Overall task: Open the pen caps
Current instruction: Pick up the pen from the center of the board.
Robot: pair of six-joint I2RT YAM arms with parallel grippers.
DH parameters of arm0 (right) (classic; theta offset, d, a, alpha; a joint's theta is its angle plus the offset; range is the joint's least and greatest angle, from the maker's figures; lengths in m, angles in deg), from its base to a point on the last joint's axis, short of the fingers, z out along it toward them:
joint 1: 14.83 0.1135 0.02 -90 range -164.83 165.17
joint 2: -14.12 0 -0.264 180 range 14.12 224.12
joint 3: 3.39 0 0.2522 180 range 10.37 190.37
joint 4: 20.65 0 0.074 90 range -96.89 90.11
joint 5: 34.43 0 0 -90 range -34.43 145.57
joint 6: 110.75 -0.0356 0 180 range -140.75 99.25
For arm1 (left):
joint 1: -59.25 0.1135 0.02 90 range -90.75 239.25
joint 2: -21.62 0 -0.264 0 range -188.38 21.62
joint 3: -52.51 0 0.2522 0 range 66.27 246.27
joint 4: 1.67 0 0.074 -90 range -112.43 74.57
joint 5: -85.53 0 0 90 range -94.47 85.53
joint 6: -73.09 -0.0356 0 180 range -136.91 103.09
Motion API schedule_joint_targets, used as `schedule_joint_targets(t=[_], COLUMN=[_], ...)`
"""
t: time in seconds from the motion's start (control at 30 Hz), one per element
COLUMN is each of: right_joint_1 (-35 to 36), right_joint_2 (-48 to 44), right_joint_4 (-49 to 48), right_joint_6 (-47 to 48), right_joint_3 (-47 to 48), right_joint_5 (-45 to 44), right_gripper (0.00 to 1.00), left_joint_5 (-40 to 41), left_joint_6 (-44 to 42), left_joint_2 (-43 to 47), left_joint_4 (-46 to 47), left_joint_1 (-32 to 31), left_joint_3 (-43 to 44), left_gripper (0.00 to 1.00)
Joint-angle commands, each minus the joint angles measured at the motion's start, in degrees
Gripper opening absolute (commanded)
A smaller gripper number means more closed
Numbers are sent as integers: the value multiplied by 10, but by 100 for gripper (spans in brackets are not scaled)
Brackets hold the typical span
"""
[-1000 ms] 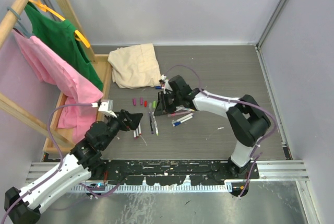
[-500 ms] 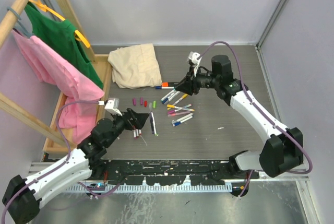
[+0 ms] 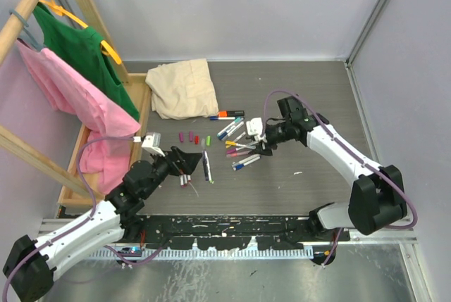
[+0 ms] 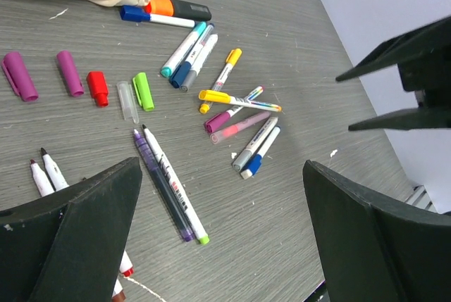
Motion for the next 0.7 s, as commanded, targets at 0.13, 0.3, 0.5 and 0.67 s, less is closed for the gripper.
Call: schedule_joint_targets(t=[0.13, 0.3, 0.5, 0.67], right_joint_1=[27, 56, 87, 114], right_joint_2=[28, 63, 95, 115], right_joint_4=[106, 111, 94, 73], right_joint_6=[253, 258, 245, 226], right_joint_3=[-9, -3, -3, -6], right_joint_5=[-78, -121, -171, -209], right_gripper=[56, 53, 49, 45], left_joint_5=[6, 7, 11, 11], left_joint_6=[9, 8, 6, 5], left_joint_2=[0, 1, 8, 9], left_joint_4=[47, 47, 43, 42], left_joint_1=[-1, 0, -1, -1], left_joint_3=[-5, -6, -10, -10], left_gripper=[98, 98, 98, 98])
